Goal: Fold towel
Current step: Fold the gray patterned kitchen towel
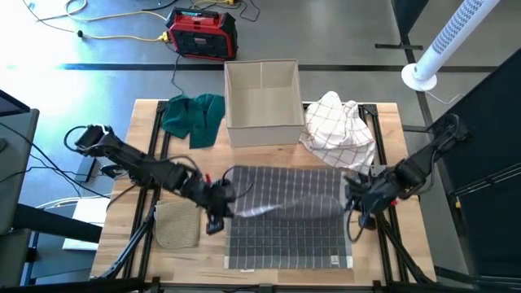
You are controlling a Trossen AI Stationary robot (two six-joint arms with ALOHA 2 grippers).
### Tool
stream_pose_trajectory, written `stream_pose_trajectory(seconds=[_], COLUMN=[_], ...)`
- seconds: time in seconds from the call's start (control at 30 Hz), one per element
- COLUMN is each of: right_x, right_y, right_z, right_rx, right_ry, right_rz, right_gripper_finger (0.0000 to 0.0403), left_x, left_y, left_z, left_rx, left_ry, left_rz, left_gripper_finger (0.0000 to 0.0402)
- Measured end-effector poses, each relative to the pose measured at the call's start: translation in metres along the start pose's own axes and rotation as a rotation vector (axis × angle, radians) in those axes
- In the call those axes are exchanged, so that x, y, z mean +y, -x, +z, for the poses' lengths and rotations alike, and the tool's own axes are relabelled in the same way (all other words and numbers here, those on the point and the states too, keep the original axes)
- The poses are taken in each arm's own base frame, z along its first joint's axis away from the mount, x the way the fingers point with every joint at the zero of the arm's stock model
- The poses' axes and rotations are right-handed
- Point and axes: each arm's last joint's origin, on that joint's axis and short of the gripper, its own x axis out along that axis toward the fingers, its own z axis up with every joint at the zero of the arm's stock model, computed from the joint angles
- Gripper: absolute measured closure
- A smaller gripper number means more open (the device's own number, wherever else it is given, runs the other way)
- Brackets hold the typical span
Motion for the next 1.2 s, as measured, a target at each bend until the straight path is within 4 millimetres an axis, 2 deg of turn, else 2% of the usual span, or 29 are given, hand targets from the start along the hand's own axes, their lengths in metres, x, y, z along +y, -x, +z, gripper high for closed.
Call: stream_pose_trajectory(seconds=[0.37, 0.4, 0.67, 0.8, 0.9, 1.03, 1.2], right_x=[0.028, 0.031, 0.048, 0.052, 0.056, 0.062, 0.059], right_y=[-0.054, -0.054, -0.04, -0.043, -0.054, -0.076, -0.081], right_z=[-0.025, -0.025, -0.023, -0.026, -0.03, -0.037, -0.038], right_rx=[0.22, 0.225, 0.209, 0.23, 0.325, 0.49, 0.544], right_ry=[0.148, 0.157, 0.262, 0.327, 0.386, 0.394, 0.348], right_rz=[-0.002, 0.015, 0.117, 0.126, 0.159, 0.191, 0.153], right_gripper_finger=[0.0403, 0.0403, 0.0403, 0.04, 0.037, 0.0298, 0.0238], left_x=[-0.014, -0.015, -0.026, -0.033, -0.036, -0.041, -0.042], left_y=[-0.071, -0.076, -0.074, -0.078, -0.088, -0.104, -0.108], left_z=[-0.022, -0.023, -0.008, -0.014, -0.023, -0.035, -0.035], left_rx=[-0.003, 0.002, -0.1, -0.097, -0.054, 0.056, 0.09], left_ry=[0.009, 0.007, 0.035, 0.02, 0.006, 0.088, 0.161], left_rz=[-0.033, -0.049, -0.224, -0.24, -0.238, -0.31, -0.365], left_gripper_finger=[0.0402, 0.0402, 0.0402, 0.0401, 0.0392, 0.0361, 0.0316])
